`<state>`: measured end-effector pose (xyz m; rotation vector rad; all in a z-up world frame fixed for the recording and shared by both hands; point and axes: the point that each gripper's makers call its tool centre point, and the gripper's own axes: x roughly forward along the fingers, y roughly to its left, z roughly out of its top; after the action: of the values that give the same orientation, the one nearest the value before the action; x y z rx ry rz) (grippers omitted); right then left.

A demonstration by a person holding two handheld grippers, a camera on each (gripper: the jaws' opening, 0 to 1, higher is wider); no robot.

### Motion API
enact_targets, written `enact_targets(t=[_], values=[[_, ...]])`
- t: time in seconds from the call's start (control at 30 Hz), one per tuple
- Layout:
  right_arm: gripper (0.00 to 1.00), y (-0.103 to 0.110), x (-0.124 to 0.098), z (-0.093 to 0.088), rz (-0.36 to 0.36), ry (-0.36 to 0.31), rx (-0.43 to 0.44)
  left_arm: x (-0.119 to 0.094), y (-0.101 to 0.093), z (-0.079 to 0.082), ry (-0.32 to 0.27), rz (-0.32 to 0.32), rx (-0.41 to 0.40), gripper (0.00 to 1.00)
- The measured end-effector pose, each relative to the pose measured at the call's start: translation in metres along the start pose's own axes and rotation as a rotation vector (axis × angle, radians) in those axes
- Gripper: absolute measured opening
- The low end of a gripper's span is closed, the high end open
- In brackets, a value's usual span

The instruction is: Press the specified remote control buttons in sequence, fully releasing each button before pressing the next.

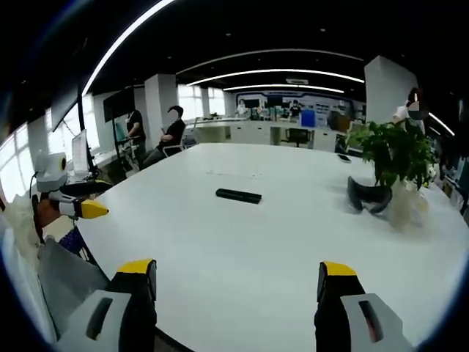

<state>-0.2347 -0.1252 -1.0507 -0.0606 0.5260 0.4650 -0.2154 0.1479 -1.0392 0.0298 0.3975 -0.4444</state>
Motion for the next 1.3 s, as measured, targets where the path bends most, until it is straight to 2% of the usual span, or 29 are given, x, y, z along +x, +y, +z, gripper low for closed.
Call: enact_targets(t=[0.2,0.43,0.57,0.77,0.9,1.1,1.3], values=[[0.82,0.004,-0.001,0.0,0.013,0.012,0.013,0.011,0.008,0.006,0.03,-0.009,0.06,0.93],[0.69,0.009,0.0,-0.002,0.031,0.033,0.028,0.03,0.018,0.02,0.045,-0.034,0.04,0.92],[0.66,0.009,0.001,-0.003,0.033,0.041,0.029,0.044,0.023,0.029,0.061,-0.055,0.044,0.9],[0.52,0.01,0.001,-0.007,0.037,0.069,0.025,0.065,0.022,0.047,0.071,-0.098,0.068,0.88],[0.47,0.015,0.003,-0.01,0.075,0.097,0.051,0.078,0.023,0.057,0.087,-0.121,0.095,0.88],[0.26,0.017,0.004,-0.017,0.101,0.151,0.053,0.101,0.024,0.075,0.099,-0.156,0.127,0.88],[0.15,0.015,0.008,-0.025,0.115,0.195,0.047,0.128,0.028,0.086,0.126,-0.191,0.168,0.86]])
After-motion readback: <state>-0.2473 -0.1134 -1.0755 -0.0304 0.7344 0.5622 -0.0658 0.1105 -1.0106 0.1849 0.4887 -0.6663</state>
